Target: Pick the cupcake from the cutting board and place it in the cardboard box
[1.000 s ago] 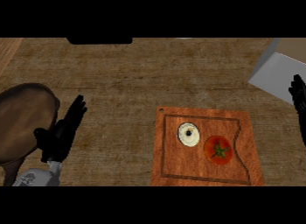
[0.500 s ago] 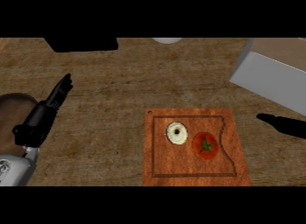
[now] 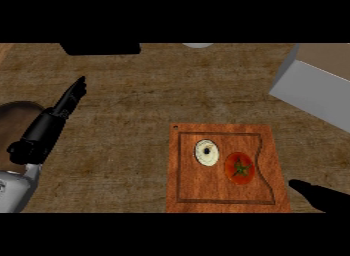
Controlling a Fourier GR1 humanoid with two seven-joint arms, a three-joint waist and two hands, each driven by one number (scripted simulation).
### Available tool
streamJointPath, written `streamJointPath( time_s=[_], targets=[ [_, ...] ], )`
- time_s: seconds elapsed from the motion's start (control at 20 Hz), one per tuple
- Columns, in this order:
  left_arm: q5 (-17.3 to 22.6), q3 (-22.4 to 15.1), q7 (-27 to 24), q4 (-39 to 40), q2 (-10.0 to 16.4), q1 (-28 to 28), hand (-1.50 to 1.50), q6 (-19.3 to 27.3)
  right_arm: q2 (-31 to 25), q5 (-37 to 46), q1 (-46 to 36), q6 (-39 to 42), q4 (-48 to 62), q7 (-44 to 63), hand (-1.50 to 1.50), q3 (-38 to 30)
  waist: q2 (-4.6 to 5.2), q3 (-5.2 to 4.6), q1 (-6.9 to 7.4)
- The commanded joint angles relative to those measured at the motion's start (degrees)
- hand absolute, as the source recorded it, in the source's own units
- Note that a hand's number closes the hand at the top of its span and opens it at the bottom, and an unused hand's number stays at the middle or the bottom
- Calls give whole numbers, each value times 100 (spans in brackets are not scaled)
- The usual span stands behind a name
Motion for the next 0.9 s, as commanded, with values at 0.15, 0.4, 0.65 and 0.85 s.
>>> streamJointPath(
  time_s=[0.15, 0.4, 0.65, 0.85],
  targets=[
    [-180, -103, 119, -197, -79, -195, 0, 1, -494, 697, -338, 1847, -749, 2065, -150, 974, 68, -9, 228],
    [-256, -233, -3, -100, -224, -231, 0, -118, -339, 167, -1460, 3296, -755, 3312, -150, 1448, 119, -6, 419],
    [-285, -289, 146, 22, -373, -390, 0, -108, 370, 238, -2191, 4012, -441, 4454, -150, 2206, 112, -22, 440],
    [-233, -135, 193, 30, -257, -479, 0, -191, 1006, -17, -2764, 4249, 280, 4845, -150, 2352, 112, -16, 487]
  ],
)
